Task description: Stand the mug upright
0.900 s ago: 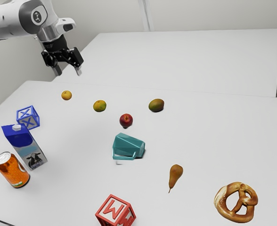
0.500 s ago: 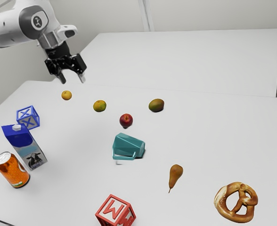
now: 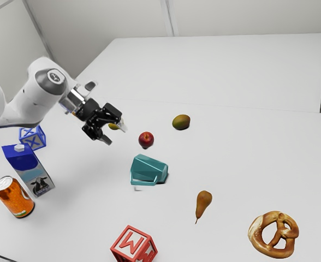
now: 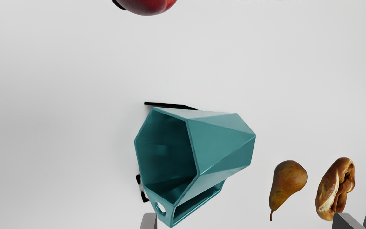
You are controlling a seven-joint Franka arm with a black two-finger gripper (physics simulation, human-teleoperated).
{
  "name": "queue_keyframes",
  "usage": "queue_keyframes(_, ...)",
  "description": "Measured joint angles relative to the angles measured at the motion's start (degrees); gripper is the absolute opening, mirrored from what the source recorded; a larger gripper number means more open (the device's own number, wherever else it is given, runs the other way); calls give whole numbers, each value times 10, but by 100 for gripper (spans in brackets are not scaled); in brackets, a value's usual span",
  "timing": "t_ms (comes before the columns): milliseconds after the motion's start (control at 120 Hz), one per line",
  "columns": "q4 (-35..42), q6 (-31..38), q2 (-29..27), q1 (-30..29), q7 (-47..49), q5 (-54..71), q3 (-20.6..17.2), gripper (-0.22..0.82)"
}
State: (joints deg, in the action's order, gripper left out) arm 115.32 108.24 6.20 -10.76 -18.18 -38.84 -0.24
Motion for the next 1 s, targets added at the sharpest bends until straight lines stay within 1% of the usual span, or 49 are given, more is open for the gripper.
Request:
queue_keyframes(142,41,63,15,-1,-38,-39,-21,60)
queue_keyframes(225,50,93,38,-1,-62,-70,-29,60)
queue_keyframes(325,57,117,49,-1,-89,-102,-38,60)
queue_keyframes(542,60,127,74,-4,-138,-147,-65,60)
queue_keyframes(700,61,114,80,-6,-164,-175,-70,60)
queue_keyframes(733,61,110,80,-7,-168,-179,-70,54)
queue_keyframes(833,60,98,80,-8,-180,-185,-70,26)
queue_keyframes(875,60,92,80,-9,-185,-187,-70,16)
queue_keyframes(933,61,82,79,-9,-191,-188,-70,6)
queue_keyframes(1000,61,70,79,-9,-197,-189,-70,-2)
